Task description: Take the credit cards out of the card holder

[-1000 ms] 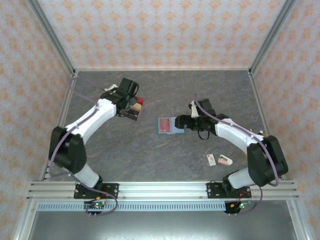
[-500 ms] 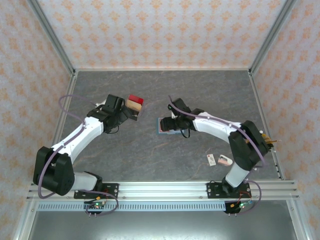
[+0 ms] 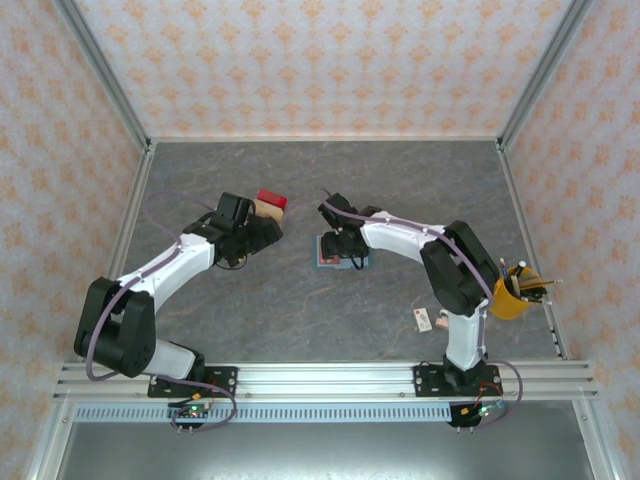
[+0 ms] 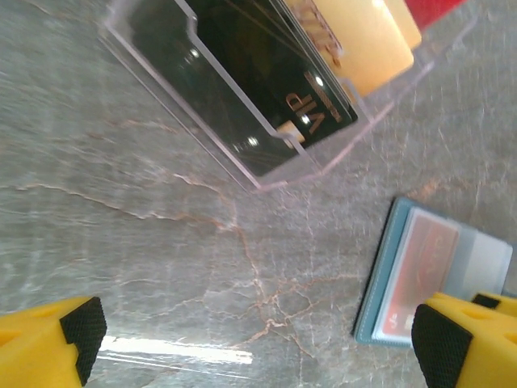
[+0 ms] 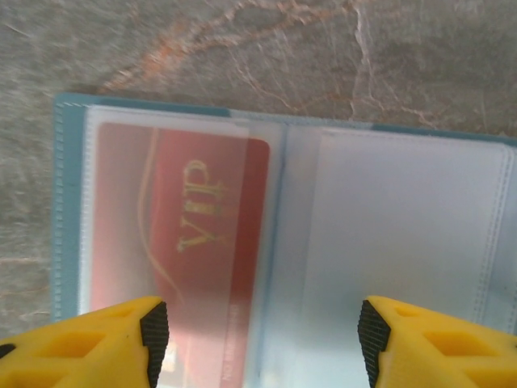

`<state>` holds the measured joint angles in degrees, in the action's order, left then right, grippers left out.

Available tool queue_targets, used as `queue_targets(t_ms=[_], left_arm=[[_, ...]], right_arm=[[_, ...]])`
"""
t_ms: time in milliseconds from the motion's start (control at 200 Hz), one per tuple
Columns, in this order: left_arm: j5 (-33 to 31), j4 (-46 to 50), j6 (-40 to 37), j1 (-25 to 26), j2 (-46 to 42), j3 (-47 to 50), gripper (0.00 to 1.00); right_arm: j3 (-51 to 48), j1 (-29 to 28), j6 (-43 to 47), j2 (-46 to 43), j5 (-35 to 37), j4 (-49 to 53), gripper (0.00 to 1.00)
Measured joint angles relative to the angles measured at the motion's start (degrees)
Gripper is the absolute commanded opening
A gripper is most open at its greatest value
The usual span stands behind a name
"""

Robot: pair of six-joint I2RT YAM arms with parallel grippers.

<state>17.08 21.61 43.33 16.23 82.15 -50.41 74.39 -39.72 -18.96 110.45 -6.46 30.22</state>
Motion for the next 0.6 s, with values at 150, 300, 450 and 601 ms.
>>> queue_targets(t_ms=[150,300,450,601], left_arm=[[5.33,-3.54,-0.37,0.24,3.37,0.35,0.98],[8.07,-6.12,-0.39,2.16,5.62,0.07,0.95],[9.73,-7.96,-0.20,4.85,8.70,-1.57,0.88],[11.52,-10.62,1.18,7.28,12.46,-3.65,0.70]], right_arm=[[0.20,0.00,-0.52,0.70,1.14,0.90,0.60],[0.15,0.02,-0.61,0.72,1.68,1.07,0.52],[-0.33,0.17,-0.50,0.70,1.73,0.61,0.48],[-1.84,1.01,-0.33,-0.09,0.44,-0.96,0.44]])
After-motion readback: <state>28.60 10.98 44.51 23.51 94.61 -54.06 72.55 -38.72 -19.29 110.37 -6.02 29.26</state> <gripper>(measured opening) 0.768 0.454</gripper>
